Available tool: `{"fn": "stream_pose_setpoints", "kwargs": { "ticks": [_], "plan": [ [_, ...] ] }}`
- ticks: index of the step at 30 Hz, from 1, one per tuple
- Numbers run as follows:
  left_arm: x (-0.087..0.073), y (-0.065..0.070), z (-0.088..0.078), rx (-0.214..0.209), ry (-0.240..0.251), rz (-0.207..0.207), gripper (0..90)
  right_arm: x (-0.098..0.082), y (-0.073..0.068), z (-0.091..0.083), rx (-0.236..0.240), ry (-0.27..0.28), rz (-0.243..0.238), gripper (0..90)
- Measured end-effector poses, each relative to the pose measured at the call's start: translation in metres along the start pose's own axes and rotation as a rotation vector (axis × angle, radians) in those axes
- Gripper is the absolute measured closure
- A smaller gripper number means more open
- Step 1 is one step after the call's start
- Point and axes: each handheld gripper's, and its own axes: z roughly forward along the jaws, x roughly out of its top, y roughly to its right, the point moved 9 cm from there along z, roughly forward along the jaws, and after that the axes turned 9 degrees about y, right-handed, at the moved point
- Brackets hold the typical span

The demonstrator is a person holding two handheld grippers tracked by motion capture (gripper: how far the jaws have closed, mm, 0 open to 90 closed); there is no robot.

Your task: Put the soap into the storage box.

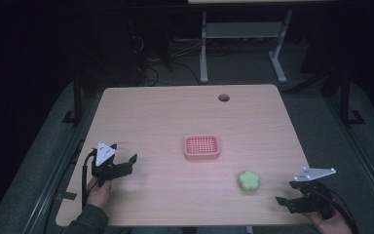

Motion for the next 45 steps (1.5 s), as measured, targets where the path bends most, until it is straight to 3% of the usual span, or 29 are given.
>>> {"fn": "stream_pose_setpoints", "kwargs": {
  "ticks": [18,45],
  "plan": [
    [0.001,0.002,-0.001,-0.011,0.002,0.008,14.5,0.015,-0.017,0.007,-0.001,-0.031,-0.071,19.1],
    [0.001,0.001,-0.003,-0.009,0.003,0.009,14.4,0.052,-0.036,0.021,0.054,-0.110,-0.187,17.3]
  ]
}}
